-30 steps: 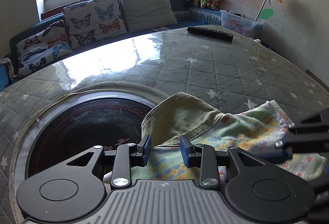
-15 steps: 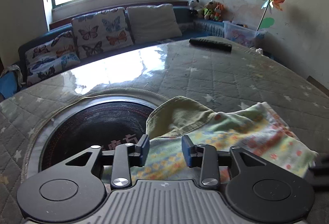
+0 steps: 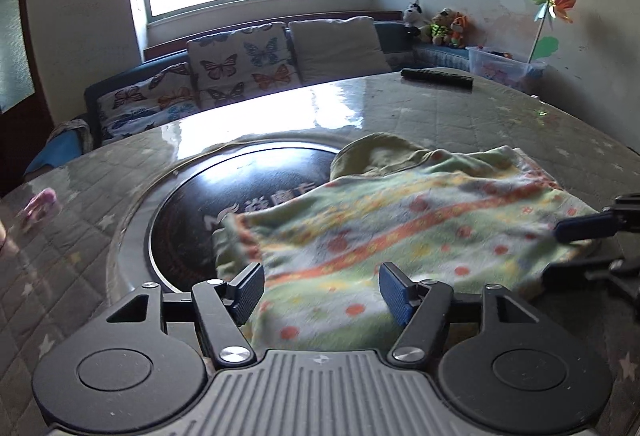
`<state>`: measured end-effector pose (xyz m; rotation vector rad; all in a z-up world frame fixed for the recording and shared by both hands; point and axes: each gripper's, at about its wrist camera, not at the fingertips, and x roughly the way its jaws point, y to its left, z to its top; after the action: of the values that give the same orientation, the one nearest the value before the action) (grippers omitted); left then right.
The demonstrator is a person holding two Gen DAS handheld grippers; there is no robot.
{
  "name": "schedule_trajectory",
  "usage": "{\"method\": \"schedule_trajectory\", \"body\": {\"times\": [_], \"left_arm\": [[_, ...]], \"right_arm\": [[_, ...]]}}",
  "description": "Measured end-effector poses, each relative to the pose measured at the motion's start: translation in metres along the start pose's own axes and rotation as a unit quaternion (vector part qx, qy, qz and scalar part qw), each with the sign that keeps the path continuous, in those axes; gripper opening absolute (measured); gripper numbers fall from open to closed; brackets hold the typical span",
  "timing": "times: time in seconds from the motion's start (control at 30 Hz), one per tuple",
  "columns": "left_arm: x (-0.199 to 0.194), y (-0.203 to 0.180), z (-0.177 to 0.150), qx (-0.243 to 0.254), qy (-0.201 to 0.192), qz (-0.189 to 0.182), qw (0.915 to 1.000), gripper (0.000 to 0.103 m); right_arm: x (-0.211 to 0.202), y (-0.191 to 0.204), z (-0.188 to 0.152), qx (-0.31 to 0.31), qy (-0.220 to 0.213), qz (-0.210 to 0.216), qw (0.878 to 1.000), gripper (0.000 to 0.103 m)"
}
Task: Fold clothes
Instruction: 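Press and smooth the folded shirt edges with both grippers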
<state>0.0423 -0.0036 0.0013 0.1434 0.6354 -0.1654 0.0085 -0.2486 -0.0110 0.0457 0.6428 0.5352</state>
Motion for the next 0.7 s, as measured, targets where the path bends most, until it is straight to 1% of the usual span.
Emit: {"method": "schedule_trajectory", "body": {"times": [0.07, 0.2, 0.3, 0.4, 0.47, 0.53, 0.63, 0.7], "left_arm": [[-0.002, 0.001, -0.004, -0.001, -0.004, 0.013, 0.9999, 0.067], [-0.004, 0.007, -0.012, -0.005, -0.001, 0.03, 0.9995, 0.067], [-0.004, 0.015, -0.017, -0.013, 0.002, 0.043, 0.999, 0.067], [-0.005, 0.024, -0.019, -0.03, 0.006, 0.052, 0.9982, 0.068], [-0.006, 0.028, -0.02, -0.038, 0.006, 0.055, 0.9978, 0.071], [-0.005, 0.03, -0.022, -0.043, 0.007, 0.055, 0.9975, 0.073], [-0.005, 0.032, -0.023, -0.048, 0.009, 0.053, 0.9974, 0.074], [-0.005, 0.033, -0.02, -0.05, 0.011, 0.053, 0.9973, 0.074]], "right_arm": [[-0.006, -0.009, -0.005, 0.016, -0.001, -0.015, 1.0, 0.065], [-0.014, -0.025, -0.009, 0.039, -0.004, -0.018, 0.999, 0.065], [-0.017, -0.028, -0.008, 0.048, -0.006, -0.02, 0.999, 0.065], [-0.019, -0.027, -0.003, 0.044, -0.014, -0.023, 0.999, 0.066], [-0.017, -0.027, 0.002, 0.041, -0.018, -0.022, 0.999, 0.069], [-0.011, -0.028, 0.004, 0.04, -0.015, -0.024, 0.999, 0.07], [-0.004, -0.035, 0.003, 0.059, -0.005, -0.023, 0.998, 0.07], [-0.005, -0.037, 0.004, 0.065, -0.006, -0.018, 0.998, 0.07]]}}
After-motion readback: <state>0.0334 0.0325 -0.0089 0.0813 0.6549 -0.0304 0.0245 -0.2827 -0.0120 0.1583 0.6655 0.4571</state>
